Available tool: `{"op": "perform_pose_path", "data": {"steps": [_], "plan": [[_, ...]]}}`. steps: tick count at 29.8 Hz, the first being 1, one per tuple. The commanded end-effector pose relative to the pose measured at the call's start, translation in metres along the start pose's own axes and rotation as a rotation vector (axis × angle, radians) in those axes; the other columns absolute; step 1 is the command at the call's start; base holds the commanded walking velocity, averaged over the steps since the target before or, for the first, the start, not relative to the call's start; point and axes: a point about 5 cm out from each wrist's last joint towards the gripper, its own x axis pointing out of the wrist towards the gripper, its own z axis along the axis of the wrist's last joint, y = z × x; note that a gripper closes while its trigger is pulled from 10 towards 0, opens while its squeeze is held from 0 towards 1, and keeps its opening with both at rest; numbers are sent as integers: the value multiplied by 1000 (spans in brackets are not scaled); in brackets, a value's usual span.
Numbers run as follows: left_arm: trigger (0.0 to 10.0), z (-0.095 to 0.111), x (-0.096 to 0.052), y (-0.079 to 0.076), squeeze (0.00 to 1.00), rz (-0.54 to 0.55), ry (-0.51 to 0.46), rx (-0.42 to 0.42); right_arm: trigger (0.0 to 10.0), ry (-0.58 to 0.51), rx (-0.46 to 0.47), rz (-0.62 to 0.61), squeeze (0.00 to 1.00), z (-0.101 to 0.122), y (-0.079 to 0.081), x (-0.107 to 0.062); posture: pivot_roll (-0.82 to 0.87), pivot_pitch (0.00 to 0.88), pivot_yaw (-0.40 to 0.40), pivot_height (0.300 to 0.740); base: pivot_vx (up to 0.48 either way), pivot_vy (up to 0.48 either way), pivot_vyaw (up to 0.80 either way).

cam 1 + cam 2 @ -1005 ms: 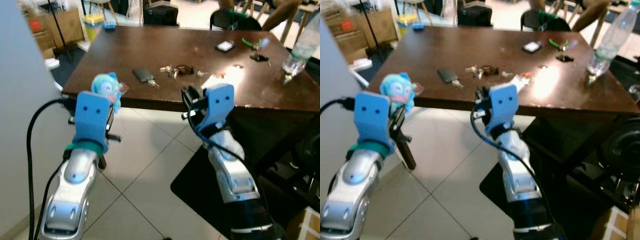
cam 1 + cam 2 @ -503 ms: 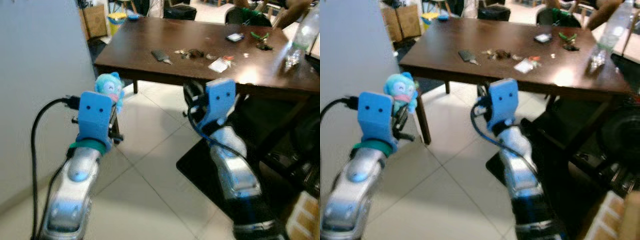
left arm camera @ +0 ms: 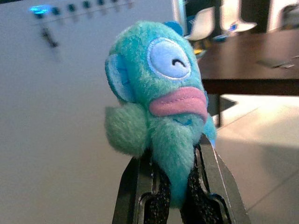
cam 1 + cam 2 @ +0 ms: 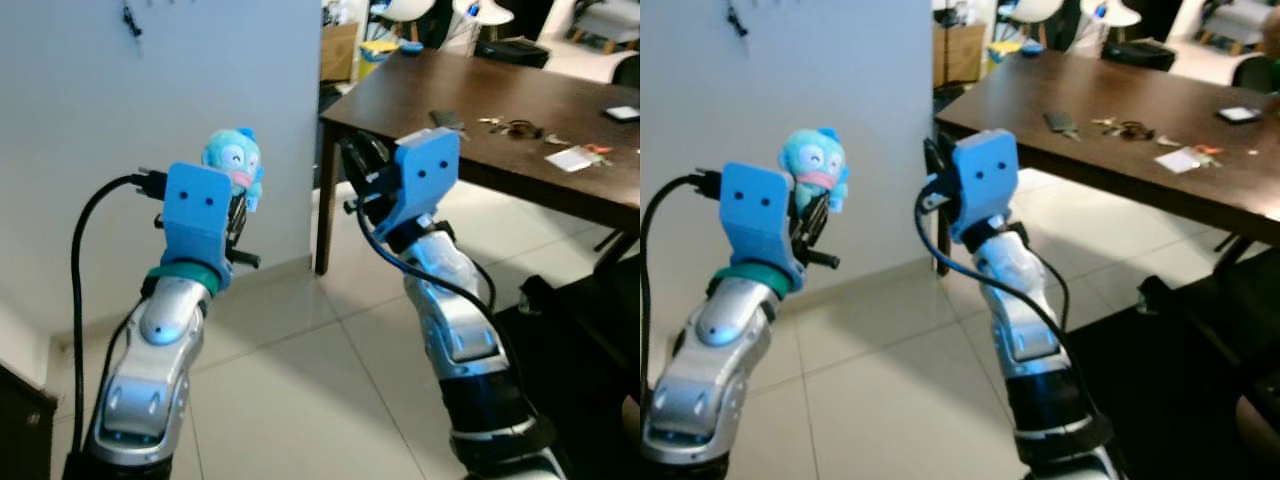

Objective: Hang keys on a hook

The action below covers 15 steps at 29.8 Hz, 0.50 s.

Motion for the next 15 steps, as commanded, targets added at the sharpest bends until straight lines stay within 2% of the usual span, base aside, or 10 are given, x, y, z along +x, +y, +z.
{"op": "perform_pose_path", "data": {"steps": [1,3,8,15], "plan": [[10000,6,2,0,0,-3,-38,16,10000,-24,15,1,0,5,1,2,-26,42,77,740,0,0,794],[10000,8,3,0,0,-4,-50,20,10000,-24,17,1,0,5,1,2,-25,43,77,740,0,0,794],[10000,11,5,-1,0,1,-70,29,10000,-20,19,-4,0,4,2,1,-29,45,79,740,288,0,794],[10000,11,7,-3,0,-7,-73,24,10000,-11,63,-74,0,2,-7,0,-31,46,82,740,449,0,0]]}}
